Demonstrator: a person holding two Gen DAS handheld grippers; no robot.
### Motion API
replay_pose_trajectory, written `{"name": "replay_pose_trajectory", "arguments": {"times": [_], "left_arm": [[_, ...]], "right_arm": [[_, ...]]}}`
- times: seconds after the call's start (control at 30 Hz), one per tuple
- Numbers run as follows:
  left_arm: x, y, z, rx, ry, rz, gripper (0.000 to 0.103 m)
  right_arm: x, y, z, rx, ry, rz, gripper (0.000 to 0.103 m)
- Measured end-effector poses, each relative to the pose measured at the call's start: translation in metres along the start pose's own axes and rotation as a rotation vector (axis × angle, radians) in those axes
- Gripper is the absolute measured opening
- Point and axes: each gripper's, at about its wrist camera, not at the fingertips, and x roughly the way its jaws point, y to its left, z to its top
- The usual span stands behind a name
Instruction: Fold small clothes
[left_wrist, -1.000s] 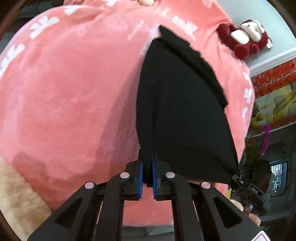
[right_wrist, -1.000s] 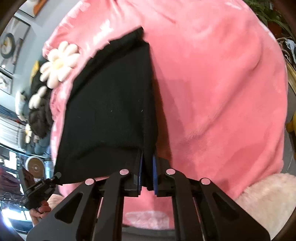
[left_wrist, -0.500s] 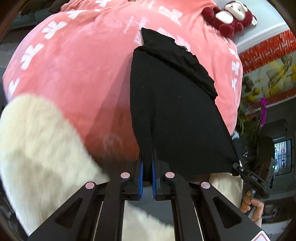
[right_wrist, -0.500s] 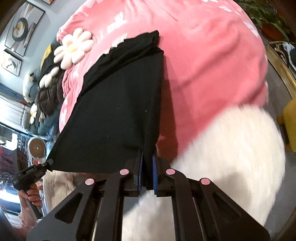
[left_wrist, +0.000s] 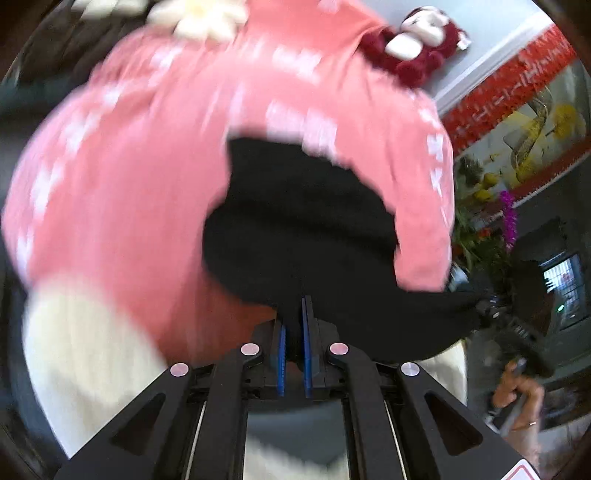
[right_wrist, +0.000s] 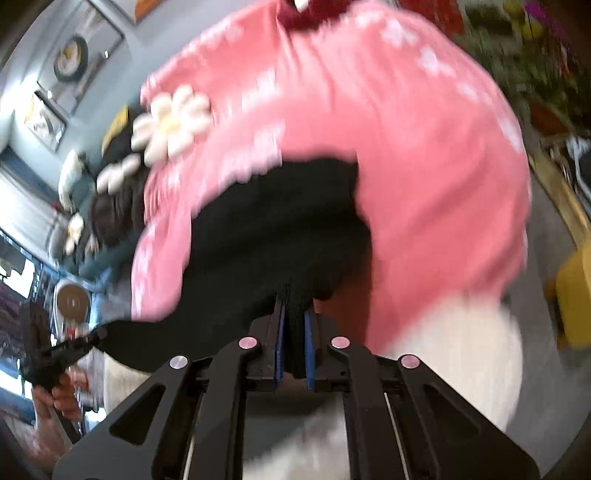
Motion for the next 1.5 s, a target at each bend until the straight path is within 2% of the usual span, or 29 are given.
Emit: {"name": "replay_pose_trajectory", "arguments": {"times": [0.03, 0.07, 0.1, 0.13, 0.17, 0.2, 0.23, 0.27, 0.3, 0.37, 0.43, 0.53, 0.6, 0.63, 0.67, 0.73, 0.87, 0.93, 1.0, 1.03, 1.07, 1.1, 1.13, 1.27, 1.33, 1.37, 1.43, 1.5], "left_arm": [[0.007, -0.003, 0.018, 0.025, -0.037, 0.023, 0.006], [0.024, -0.008, 0.048, 0.039, -0.102, 0.082, 0.010], [0.045, -0.013, 0.075, 0.060, -0.155, 0.128, 0.015], [0.067, -0.015, 0.095, 0.094, -0.172, 0.191, 0.043], [0.091, -0.015, 0.110, 0.104, -0.188, 0.326, 0.051], [0.112, -0.011, 0.120, 0.103, -0.186, 0.411, 0.049], [0.124, -0.007, 0.122, 0.107, -0.161, 0.435, 0.049], [0.133, 0.000, 0.119, 0.089, -0.124, 0.434, 0.049], [0.134, 0.005, 0.113, 0.068, -0.119, 0.399, 0.051], [0.129, 0.020, 0.089, 0.038, -0.121, 0.336, 0.052], [0.134, 0.029, 0.070, 0.049, -0.111, 0.337, 0.052], [0.145, 0.038, 0.049, 0.055, -0.084, 0.371, 0.052], [0.156, 0.036, 0.046, 0.033, -0.057, 0.361, 0.052], [0.162, 0.032, 0.047, 0.028, -0.055, 0.365, 0.053], [0.168, 0.032, 0.051, 0.026, -0.057, 0.374, 0.056], [0.175, 0.038, 0.065, 0.012, -0.070, 0.382, 0.063], [0.193, 0.050, 0.104, -0.024, -0.080, 0.341, 0.070], [0.204, 0.055, 0.120, -0.025, -0.084, 0.343, 0.070], [0.218, 0.060, 0.132, -0.025, -0.070, 0.352, 0.070], [0.228, 0.063, 0.138, -0.024, -0.054, 0.329, 0.066], [0.235, 0.067, 0.140, -0.024, -0.043, 0.304, 0.031], [0.241, 0.070, 0.142, -0.028, -0.025, 0.276, 0.004], [0.242, 0.073, 0.144, -0.044, -0.017, 0.250, 0.002], [0.202, 0.068, 0.151, -0.056, -0.180, 0.209, 0.001], [0.197, 0.068, 0.159, -0.072, -0.206, 0.219, 0.001], [0.202, 0.069, 0.163, -0.066, -0.205, 0.248, 0.002], [0.219, 0.072, 0.165, -0.050, -0.180, 0.325, 0.004], [0.246, 0.082, 0.162, -0.072, -0.061, 0.376, 0.005]], "right_arm": [[0.024, -0.002, 0.031, 0.025, -0.050, -0.010, 0.010], [0.046, -0.007, 0.052, 0.039, -0.062, 0.002, 0.015], [0.073, -0.011, 0.070, 0.038, -0.060, -0.003, 0.017], [0.101, -0.018, 0.084, 0.046, -0.071, -0.095, 0.020], [0.122, -0.022, 0.091, 0.055, -0.064, -0.186, 0.021], [0.129, -0.025, 0.090, 0.068, -0.058, -0.200, 0.021], [0.131, -0.026, 0.084, 0.103, -0.065, -0.161, 0.021], [0.129, -0.025, 0.070, 0.124, -0.072, -0.109, 0.022], [0.127, -0.026, 0.057, 0.110, -0.062, -0.100, 0.022], [0.131, -0.020, 0.033, 0.037, -0.043, -0.137, 0.023], [0.141, -0.021, 0.019, 0.000, -0.010, -0.174, 0.024], [0.157, -0.033, 0.017, 0.021, 0.035, -0.190, 0.025], [0.167, -0.042, 0.026, 0.038, 0.043, -0.178, 0.025], [0.173, -0.045, 0.033, 0.045, 0.047, -0.178, 0.028], [0.179, -0.049, 0.042, 0.048, 0.047, -0.189, 0.039], [0.188, -0.056, 0.056, 0.041, 0.029, -0.207, 0.046], [0.212, -0.065, 0.086, 0.076, 0.033, -0.186, 0.046], [0.224, -0.066, 0.096, 0.069, 0.036, -0.212, 0.048], [0.241, -0.067, 0.102, 0.063, 0.058, -0.243, 0.052], [0.245, -0.067, 0.103, 0.059, 0.059, -0.234, 0.047], [0.249, -0.065, 0.104, 0.048, 0.063, -0.221, 0.016], [0.250, -0.061, 0.105, 0.032, 0.069, -0.227, 0.001], [0.244, -0.055, 0.106, 0.016, 0.039, -0.223, 0.002], [0.206, -0.031, 0.120, -0.038, -0.108, -0.190, 0.002], [0.205, -0.033, 0.131, -0.026, -0.139, -0.183, 0.002], [0.215, -0.037, 0.135, -0.023, -0.123, -0.206, 0.002], [0.260, -0.058, 0.134, -0.007, 0.020, -0.306, 0.007], [0.271, -0.070, 0.125, 0.038, 0.070, -0.343, 0.007]]}}
